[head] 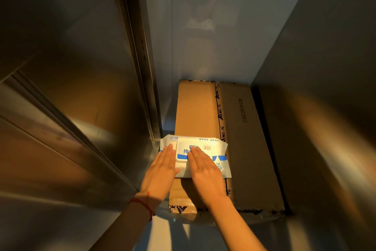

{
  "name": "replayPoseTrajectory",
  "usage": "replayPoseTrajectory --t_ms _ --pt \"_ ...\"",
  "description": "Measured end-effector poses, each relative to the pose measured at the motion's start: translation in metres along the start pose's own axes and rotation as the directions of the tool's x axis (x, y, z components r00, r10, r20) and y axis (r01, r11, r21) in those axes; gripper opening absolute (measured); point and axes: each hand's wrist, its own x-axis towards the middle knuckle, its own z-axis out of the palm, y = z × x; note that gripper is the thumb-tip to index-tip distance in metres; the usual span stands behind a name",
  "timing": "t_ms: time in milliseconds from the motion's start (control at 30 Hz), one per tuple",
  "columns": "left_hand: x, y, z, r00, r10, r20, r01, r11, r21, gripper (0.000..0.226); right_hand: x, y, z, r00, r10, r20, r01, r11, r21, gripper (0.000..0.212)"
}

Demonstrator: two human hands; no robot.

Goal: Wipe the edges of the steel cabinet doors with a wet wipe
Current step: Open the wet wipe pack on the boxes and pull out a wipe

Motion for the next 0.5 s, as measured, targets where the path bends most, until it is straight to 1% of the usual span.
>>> replayPoseTrajectory --t_ms 300,500 --pt "0.0031 -0.0002 0.0051 1.0 0.0 -0.013 0.0 1.0 -0.01 0.068 0.002 -0.001 0.0007 0.999 0.022 -0.031 -0.022 1.0 0.02 0.072" --pt "0.0033 -0.0005 0.0068 1.0 -0.003 -0.015 0.003 0.999 -0.045 0.069 0.0017 -0.0025 0.0019 0.998 0.034 -0.057 -0.033 0.999 0.024 0.071"
